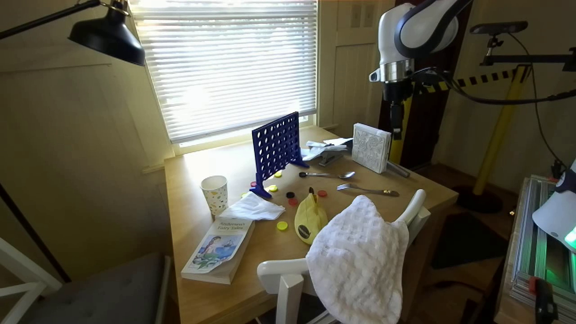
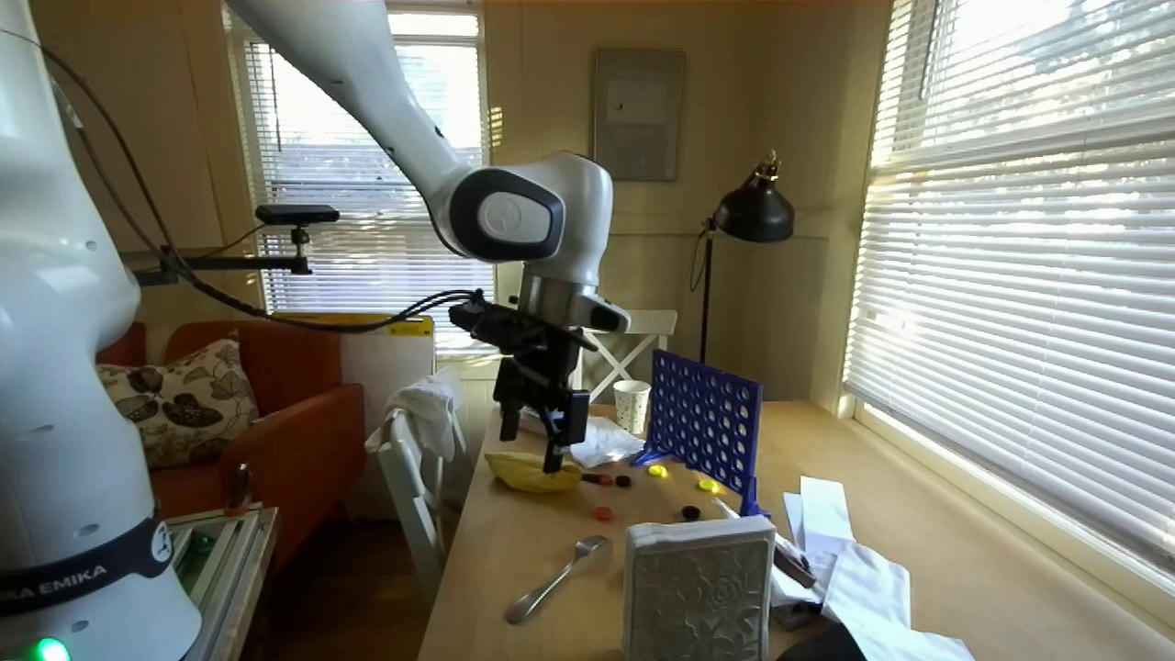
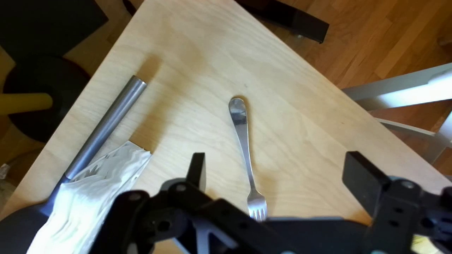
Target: Put one orange chip and black chip in the blue gameboard.
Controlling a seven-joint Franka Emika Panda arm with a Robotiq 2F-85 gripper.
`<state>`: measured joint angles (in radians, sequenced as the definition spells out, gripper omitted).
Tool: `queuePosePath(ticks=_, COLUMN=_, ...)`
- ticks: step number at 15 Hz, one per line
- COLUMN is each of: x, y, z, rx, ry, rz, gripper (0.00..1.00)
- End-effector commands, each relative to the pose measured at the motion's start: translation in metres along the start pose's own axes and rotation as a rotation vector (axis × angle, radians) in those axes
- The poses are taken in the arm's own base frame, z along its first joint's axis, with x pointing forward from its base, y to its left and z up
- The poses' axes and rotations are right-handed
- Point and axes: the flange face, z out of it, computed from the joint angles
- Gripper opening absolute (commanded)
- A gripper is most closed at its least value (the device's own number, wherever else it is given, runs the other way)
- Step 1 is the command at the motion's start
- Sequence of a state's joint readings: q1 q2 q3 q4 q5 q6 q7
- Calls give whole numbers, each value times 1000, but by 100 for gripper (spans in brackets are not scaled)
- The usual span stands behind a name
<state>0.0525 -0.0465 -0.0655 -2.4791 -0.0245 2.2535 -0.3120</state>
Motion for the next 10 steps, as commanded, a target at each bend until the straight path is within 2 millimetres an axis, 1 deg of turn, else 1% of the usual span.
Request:
queuePosePath(ticks=1, x=28, y=-4, z=13, rx=-37, ry=39, rz=19, gripper=100)
queuePosePath(ticks=2, x=37, y=-8, z=17, rx=-67, ry=55, rz=21, gripper=100)
queuePosePath(ticks=4, x=65, y=-25, z=31, rx=-122, ry=63, rz=-42, gripper=100)
queuePosePath(ticks=8, x=126, y=-71, z=68, rx=-208, ry=50, rz=-168, gripper=100)
queuePosePath(ticks=10, x=156, y=-85, z=82, rx=-247, ry=36, rz=-226, gripper=100)
